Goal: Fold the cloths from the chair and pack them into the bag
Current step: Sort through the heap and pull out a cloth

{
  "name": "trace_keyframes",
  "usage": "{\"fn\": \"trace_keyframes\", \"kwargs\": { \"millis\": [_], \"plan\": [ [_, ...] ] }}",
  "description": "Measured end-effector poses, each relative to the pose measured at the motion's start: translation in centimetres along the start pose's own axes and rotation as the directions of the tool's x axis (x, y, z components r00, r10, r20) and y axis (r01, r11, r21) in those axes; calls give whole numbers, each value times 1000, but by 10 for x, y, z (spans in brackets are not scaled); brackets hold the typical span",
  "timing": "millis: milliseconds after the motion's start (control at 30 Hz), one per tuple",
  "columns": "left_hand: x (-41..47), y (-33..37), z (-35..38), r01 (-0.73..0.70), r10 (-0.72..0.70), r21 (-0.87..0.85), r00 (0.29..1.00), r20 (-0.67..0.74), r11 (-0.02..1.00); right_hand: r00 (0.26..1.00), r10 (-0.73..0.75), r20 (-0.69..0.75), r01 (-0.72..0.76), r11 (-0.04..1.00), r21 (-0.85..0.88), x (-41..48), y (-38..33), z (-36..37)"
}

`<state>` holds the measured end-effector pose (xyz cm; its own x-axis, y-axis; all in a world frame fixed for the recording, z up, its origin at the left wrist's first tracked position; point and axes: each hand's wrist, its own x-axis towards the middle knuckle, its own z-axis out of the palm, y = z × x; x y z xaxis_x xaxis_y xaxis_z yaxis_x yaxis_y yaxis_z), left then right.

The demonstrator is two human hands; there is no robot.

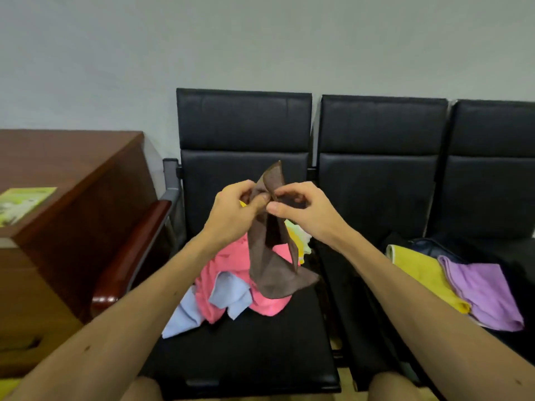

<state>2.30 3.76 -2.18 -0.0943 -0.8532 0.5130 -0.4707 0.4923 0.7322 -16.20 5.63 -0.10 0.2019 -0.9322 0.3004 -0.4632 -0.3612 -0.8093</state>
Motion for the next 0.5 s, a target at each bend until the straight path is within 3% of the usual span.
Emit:
{"fn": "trace_keyframes", "kwargs": {
  "millis": [233,433,500],
  "plan": [
    [-21,54,-19,-11,11,-18,1000,-18,1000,993,-76,-85,43,940,-340,-55,-25,-3],
    [-51,97,-43,-73,71,56,997,25,996,956,-45,-290,-59,938,-342,-97,-52,-29],
    [-58,103,-47,-96,92,81,994,54,992,952,-101,-290,-31,907,-420,-103,-57,-42]
  ]
}}
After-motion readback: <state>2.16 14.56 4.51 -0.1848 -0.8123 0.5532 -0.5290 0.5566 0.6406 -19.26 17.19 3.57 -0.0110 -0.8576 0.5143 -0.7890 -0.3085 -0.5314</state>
